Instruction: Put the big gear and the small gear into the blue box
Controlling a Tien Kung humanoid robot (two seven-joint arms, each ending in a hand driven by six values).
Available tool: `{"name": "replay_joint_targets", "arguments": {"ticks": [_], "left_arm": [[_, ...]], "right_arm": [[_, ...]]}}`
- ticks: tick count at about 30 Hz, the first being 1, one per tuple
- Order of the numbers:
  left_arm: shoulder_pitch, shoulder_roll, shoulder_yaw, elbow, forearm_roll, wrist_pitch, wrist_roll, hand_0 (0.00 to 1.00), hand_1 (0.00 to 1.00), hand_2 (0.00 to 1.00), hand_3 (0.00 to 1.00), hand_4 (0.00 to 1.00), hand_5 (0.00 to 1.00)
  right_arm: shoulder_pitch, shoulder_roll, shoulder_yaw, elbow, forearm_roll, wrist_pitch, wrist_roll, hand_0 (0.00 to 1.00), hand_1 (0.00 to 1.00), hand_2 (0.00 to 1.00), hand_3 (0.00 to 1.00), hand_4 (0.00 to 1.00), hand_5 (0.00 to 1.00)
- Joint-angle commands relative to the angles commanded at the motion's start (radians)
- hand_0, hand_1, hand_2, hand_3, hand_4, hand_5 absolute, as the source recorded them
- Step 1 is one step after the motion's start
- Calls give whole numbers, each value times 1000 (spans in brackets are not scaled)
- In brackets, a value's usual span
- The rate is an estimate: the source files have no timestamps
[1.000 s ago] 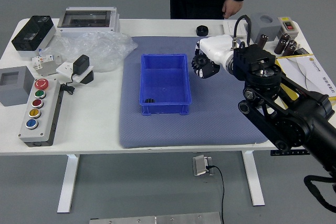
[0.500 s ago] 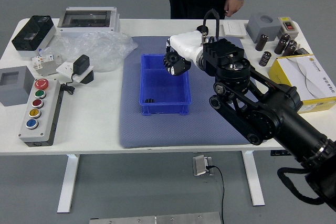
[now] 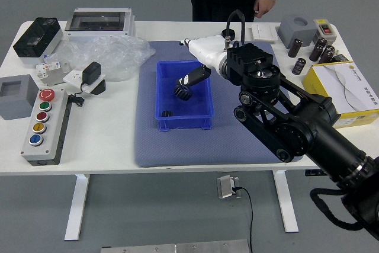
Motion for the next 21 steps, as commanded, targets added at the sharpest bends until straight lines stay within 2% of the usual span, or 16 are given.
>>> {"name": "replay_joint_targets", "arguments": {"ticks": [5, 6, 11, 12, 13, 17, 18, 21], "left_arm": [[-2, -1, 3, 0, -6, 1, -1, 836, 804, 803, 783, 684, 364], [-2, -1, 3, 0, -7, 2, -2, 836, 804, 802, 783, 683, 363], [-1, -1, 6, 0, -16, 4, -2, 836, 804, 802, 783, 683, 363], [0, -1, 4, 0, -15, 4, -2, 836, 804, 802, 784, 683, 363], [0, -1, 5, 0, -17, 5, -2, 836, 804, 802, 784, 683, 363], [-1, -4, 7, 0, -23, 6, -3, 836, 804, 802, 784, 683, 363], [-1, -4, 7, 0, -24, 6, -3, 836, 803, 802, 784, 683, 363], [-2, -5, 7, 0, -26, 7, -3, 836, 803, 802, 784, 683, 363]], "right_arm": [[-10, -24, 22, 28, 0, -10, 5, 777, 737, 843, 937, 940, 603], [-14, -33, 28, 36, 0, -12, 6, 757, 720, 807, 890, 938, 601], [-53, -116, 71, 83, 0, -40, 10, 757, 720, 807, 890, 938, 601], [-63, -133, 82, 88, 0, -46, 11, 729, 687, 775, 845, 831, 543], [-75, -151, 97, 94, 0, -56, 12, 729, 687, 775, 845, 831, 543], [-126, -209, 174, 93, 49, -120, 19, 729, 687, 775, 845, 831, 543], [-139, -219, 193, 86, 69, -139, 22, 814, 781, 883, 953, 665, 543], [-176, -239, 264, 53, 157, -208, 42, 814, 781, 883, 953, 665, 543]]}}
